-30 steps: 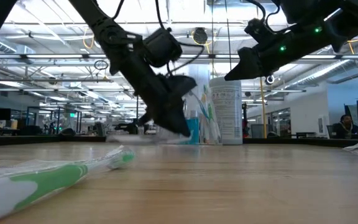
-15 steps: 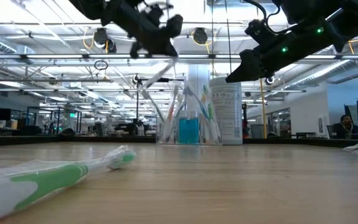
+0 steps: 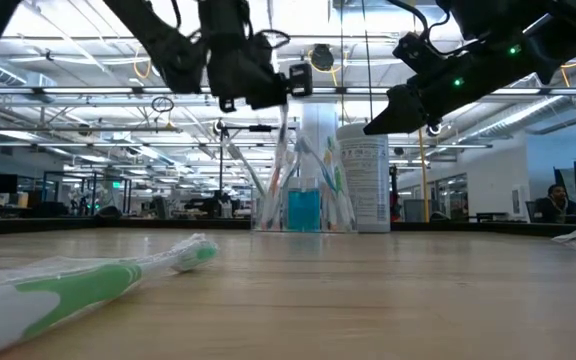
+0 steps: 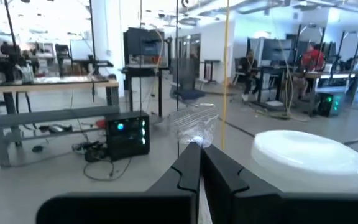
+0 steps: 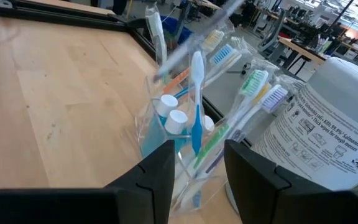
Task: Pick & Place toothbrushing station
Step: Put the purple toothbrush into the transparent organizer, then put the orange toothbrush into the transparent organizer
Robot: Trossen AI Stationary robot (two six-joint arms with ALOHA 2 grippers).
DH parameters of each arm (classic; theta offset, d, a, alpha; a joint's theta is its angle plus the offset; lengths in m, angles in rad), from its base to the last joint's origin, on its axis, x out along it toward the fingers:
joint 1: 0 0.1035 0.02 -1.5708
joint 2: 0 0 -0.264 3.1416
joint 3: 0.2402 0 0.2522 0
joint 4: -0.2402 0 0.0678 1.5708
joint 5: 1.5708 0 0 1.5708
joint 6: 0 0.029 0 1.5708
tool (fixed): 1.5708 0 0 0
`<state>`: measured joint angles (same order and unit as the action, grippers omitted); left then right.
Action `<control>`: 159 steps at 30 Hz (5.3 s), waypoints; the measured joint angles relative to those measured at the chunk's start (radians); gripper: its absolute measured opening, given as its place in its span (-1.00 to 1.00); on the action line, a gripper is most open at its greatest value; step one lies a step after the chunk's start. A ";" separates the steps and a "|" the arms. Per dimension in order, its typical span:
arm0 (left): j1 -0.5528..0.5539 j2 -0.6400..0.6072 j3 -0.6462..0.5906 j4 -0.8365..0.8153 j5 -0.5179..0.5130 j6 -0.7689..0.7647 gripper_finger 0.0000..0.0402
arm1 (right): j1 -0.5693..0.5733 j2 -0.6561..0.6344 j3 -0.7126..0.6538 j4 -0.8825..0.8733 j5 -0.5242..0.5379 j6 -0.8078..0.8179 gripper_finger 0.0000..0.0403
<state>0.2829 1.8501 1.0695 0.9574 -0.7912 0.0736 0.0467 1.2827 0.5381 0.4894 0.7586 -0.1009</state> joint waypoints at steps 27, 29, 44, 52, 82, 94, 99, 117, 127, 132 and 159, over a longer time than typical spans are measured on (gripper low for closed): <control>-0.014 0.132 0.001 0.215 -0.092 0.280 -0.93 | 0.000 0.000 0.000 -0.024 0.000 0.008 -0.36; -0.006 0.133 0.001 0.162 -0.091 0.244 -0.93 | 0.000 0.000 0.000 -0.025 0.000 0.008 -0.36; -0.084 0.133 0.001 0.024 -0.270 0.358 -0.97 | 0.000 0.000 0.000 -0.025 0.000 0.007 -0.36; -0.149 0.133 0.001 0.038 -0.682 0.574 -0.86 | 0.000 0.000 0.000 -0.027 0.000 0.016 -0.36; -0.194 0.130 0.002 -0.295 -0.582 0.345 -0.74 | 0.001 0.000 0.000 -0.026 -0.184 0.092 -0.35; -0.194 0.133 0.000 -0.300 -0.574 0.443 -0.50 | 0.001 0.000 0.000 -0.045 -0.184 0.185 -0.11; -0.205 0.097 0.000 -0.320 -0.594 0.520 -0.38 | 0.001 0.001 0.000 -0.049 -0.184 0.190 0.04; -0.157 -0.424 0.002 -1.051 0.285 0.018 -0.36 | 0.107 -0.107 0.051 -0.153 -0.343 0.328 -0.06; -0.060 -0.489 0.002 -1.197 0.460 -0.050 -0.36 | 0.245 0.099 0.369 -0.619 -0.465 0.536 -0.11; -0.047 -0.484 0.002 -1.195 0.460 -0.053 -0.36 | 0.296 0.174 0.505 -1.131 -0.715 0.920 -0.12; -0.048 -0.456 0.001 -1.193 0.510 -0.027 -0.36 | 0.549 0.149 0.171 -1.245 -1.073 1.842 -0.15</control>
<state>0.2352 1.3937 1.0706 -0.2356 -0.2814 0.0468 0.5957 1.4319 0.7094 -0.7558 -0.3145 1.7407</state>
